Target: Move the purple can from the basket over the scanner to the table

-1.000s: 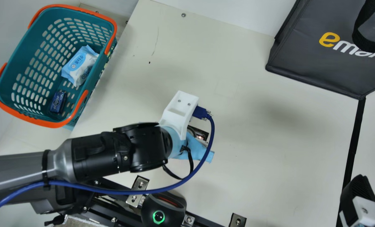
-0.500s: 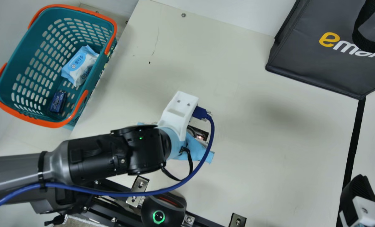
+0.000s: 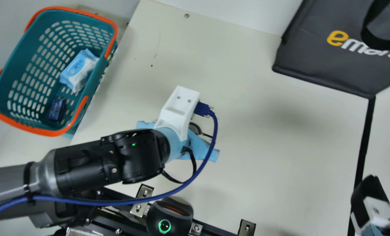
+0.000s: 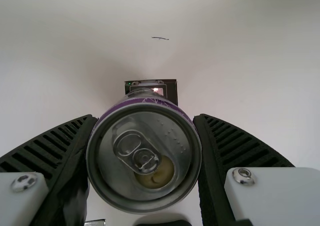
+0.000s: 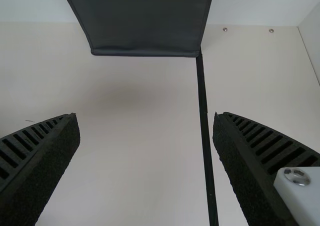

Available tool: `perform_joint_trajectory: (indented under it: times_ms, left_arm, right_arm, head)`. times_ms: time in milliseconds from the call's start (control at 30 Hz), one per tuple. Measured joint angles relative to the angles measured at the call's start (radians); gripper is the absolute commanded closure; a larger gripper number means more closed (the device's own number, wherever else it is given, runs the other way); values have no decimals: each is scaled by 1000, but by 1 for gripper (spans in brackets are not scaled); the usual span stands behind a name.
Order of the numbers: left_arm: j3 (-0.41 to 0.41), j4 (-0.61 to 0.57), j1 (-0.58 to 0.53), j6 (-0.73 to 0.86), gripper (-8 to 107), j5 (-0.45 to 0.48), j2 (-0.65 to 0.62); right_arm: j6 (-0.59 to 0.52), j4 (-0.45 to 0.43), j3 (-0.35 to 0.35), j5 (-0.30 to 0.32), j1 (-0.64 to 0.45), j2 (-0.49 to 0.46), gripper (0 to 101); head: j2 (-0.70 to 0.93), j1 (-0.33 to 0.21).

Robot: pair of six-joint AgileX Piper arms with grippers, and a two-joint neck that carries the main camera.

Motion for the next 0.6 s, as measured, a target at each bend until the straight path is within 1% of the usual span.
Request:
perform_joint_trajectory:
  times_ms: [233,333,433,600]
  left_arm:
    - [-26,-17,9,34,107,-9,17]
    - [-54,-27,6,51,107,-13,37]
    - [-90,-34,2,60,107,-13,68]
    - [-175,-43,-16,71,107,5,134]
  right_arm:
    - [0,0,0,0,0,0,6]
    - [0,0,0,0,0,0,6]
    - [0,0,0,0,0,0,6]
    - [0,0,0,0,0,0,6]
  head:
    - [-158,0]
    - [-230,0]
    - [-276,-2]
    - [-275,-2]
